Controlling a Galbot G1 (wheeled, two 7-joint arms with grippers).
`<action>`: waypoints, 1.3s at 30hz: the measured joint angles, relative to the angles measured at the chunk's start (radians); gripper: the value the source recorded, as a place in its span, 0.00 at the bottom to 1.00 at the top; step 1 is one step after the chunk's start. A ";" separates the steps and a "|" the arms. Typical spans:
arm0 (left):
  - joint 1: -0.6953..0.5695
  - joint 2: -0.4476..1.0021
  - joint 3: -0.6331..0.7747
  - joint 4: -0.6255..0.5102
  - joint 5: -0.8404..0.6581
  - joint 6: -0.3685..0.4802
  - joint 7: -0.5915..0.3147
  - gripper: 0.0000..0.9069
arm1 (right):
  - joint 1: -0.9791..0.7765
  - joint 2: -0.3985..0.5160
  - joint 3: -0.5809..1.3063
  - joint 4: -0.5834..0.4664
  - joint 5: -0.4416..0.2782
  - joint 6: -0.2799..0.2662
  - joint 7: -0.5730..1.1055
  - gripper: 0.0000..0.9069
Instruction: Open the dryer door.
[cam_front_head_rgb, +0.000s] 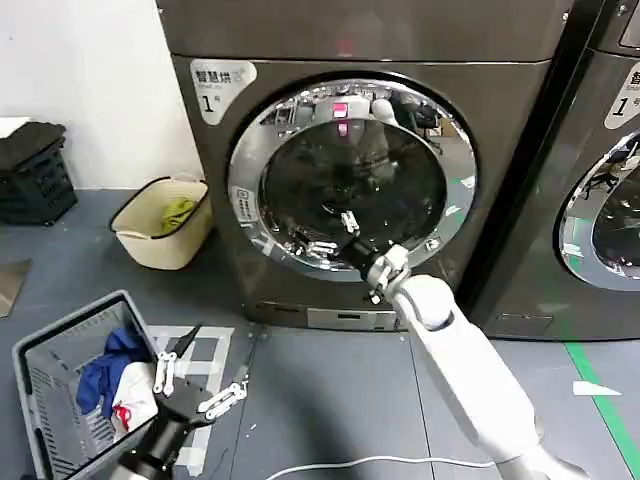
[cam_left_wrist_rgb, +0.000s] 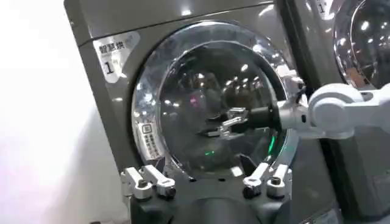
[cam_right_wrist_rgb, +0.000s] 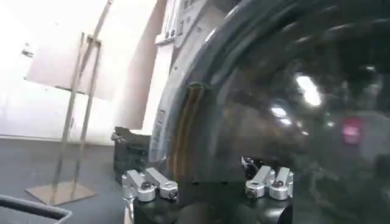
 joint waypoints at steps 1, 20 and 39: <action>0.000 0.000 0.000 0.000 0.000 0.000 0.000 1.00 | 0.004 0.004 -0.003 -0.004 -0.002 0.000 0.000 1.00; -0.004 0.003 -0.019 0.003 -0.012 -0.001 0.001 1.00 | 0.075 0.063 -0.063 -0.095 -0.011 0.000 -0.010 1.00; -0.004 0.006 -0.043 0.003 -0.028 -0.002 0.002 1.00 | 0.150 0.078 -0.108 -0.193 0.022 0.043 -0.098 1.00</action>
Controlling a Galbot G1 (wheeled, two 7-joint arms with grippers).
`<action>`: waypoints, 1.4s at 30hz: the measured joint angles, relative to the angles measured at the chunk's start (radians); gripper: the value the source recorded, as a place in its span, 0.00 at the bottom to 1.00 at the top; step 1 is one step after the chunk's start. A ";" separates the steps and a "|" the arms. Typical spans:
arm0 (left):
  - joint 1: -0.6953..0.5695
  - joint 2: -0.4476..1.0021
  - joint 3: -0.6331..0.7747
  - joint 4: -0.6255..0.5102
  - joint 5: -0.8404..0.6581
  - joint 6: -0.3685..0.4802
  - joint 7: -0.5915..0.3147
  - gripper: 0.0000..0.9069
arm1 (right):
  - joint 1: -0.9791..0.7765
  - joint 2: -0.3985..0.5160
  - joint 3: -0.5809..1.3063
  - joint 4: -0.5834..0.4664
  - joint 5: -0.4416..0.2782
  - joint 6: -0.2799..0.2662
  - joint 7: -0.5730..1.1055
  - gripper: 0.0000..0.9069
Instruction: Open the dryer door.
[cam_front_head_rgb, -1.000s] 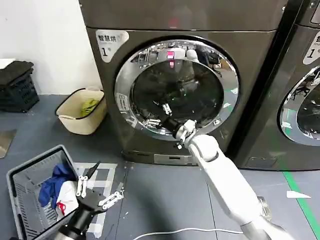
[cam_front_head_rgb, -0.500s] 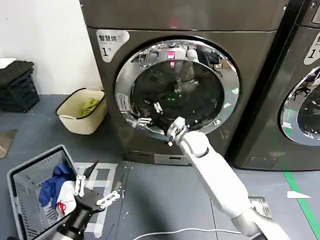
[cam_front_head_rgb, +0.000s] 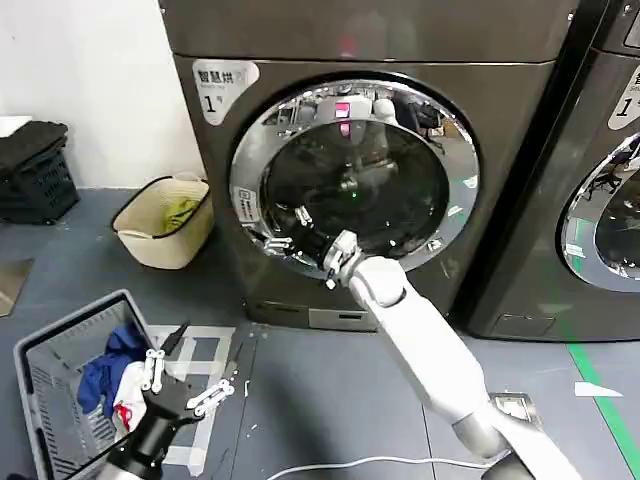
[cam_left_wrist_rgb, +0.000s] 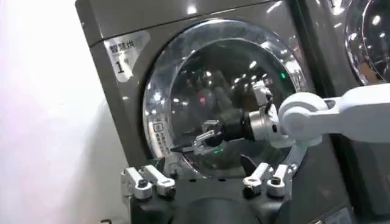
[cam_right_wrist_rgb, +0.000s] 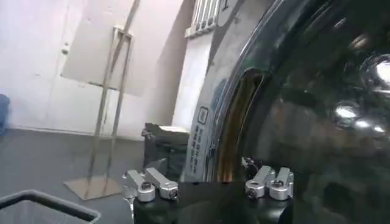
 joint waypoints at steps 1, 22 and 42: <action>0.000 0.000 -0.001 0.000 0.000 0.000 0.000 1.00 | 0.004 0.001 -0.002 -0.004 0.001 0.003 -0.005 1.00; -0.003 0.009 -0.028 0.010 -0.021 0.002 0.000 1.00 | 0.031 -0.008 -0.051 -0.021 0.070 0.108 -0.150 1.00; -0.030 0.050 -0.101 0.033 -0.127 0.016 0.004 1.00 | -0.009 -0.126 -0.079 0.076 0.262 0.219 -0.452 1.00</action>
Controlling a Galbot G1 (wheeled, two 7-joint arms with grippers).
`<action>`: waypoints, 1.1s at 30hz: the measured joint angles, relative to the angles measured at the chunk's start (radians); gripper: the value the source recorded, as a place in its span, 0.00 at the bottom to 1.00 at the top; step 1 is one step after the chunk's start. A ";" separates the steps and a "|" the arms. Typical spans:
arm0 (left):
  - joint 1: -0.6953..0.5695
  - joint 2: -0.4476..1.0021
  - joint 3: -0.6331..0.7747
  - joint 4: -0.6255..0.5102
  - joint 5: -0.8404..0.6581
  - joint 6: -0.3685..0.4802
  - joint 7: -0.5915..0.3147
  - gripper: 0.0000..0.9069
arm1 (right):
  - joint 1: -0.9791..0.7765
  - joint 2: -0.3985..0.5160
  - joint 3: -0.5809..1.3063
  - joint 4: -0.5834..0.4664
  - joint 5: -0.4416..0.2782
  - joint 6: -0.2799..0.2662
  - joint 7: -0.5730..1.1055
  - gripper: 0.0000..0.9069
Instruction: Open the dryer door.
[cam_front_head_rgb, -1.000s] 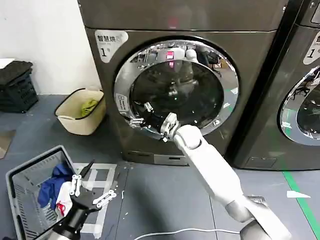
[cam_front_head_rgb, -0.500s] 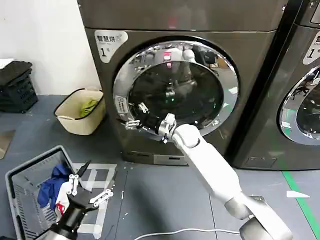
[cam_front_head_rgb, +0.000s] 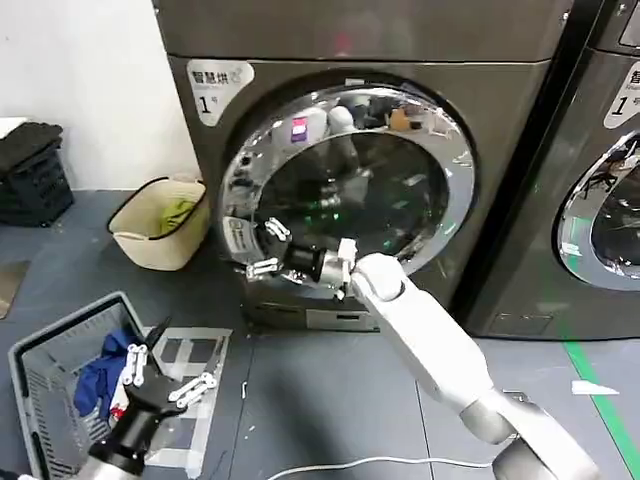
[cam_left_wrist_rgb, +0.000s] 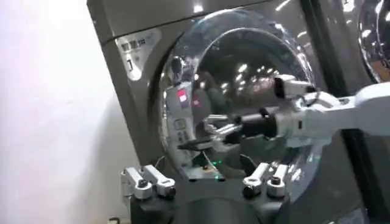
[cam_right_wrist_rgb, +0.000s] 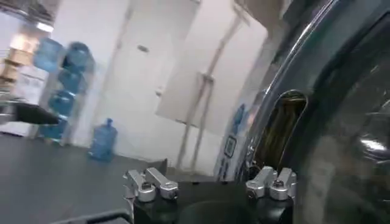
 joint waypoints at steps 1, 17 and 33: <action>-0.004 0.006 -0.008 0.005 -0.009 0.000 0.001 1.00 | -0.004 -0.011 0.002 0.011 0.005 0.003 -0.016 1.00; -0.048 0.128 -0.089 0.081 -0.162 0.011 0.015 1.00 | -0.106 -0.199 0.097 0.210 0.145 -0.032 -0.257 1.00; -0.116 0.213 -0.096 0.140 -0.191 0.025 0.027 1.00 | -0.277 -0.327 0.235 0.362 0.143 -0.061 -0.426 1.00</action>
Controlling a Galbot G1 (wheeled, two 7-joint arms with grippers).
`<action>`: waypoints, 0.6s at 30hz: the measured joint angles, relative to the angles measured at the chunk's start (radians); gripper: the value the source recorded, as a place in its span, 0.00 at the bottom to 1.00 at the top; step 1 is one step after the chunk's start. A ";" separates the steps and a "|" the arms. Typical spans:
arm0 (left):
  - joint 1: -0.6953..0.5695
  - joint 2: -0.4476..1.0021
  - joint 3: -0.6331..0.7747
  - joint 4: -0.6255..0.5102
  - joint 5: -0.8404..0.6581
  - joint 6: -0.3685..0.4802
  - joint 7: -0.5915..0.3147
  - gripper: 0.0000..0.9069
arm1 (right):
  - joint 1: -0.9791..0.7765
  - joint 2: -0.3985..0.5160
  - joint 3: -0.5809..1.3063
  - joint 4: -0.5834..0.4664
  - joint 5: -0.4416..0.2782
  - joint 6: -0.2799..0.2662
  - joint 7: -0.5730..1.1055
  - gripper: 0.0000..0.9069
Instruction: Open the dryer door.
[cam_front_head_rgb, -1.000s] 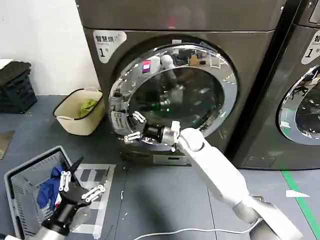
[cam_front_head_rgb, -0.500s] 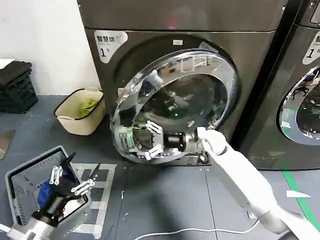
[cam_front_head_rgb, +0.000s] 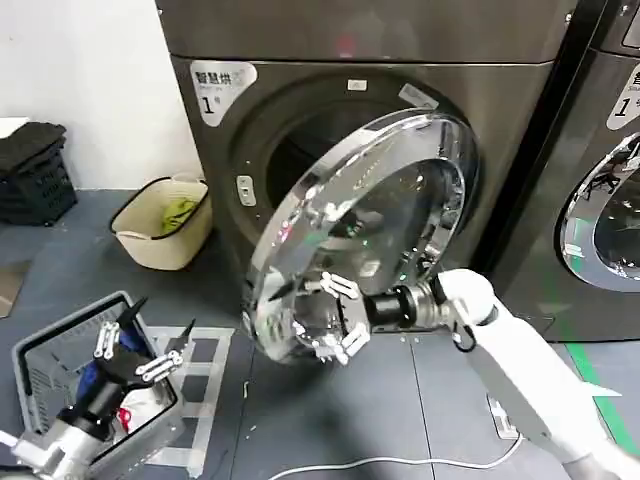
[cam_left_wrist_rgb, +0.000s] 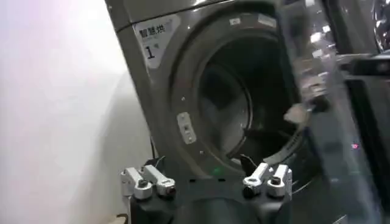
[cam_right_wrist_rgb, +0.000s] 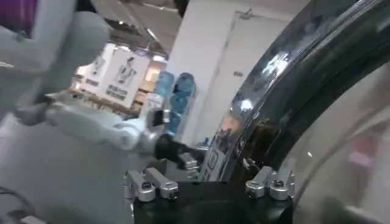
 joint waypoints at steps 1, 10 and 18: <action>-0.009 0.010 0.003 0.006 -0.005 0.002 0.000 1.00 | -0.018 -0.007 0.015 0.011 -0.004 0.003 -0.001 1.00; -0.122 0.124 0.079 0.063 -0.020 0.012 0.028 1.00 | -0.239 -0.064 0.238 0.087 0.039 0.023 0.048 1.00; -0.257 0.230 0.212 0.122 -0.031 0.007 0.066 1.00 | -0.499 -0.044 0.514 0.158 0.041 0.057 0.102 1.00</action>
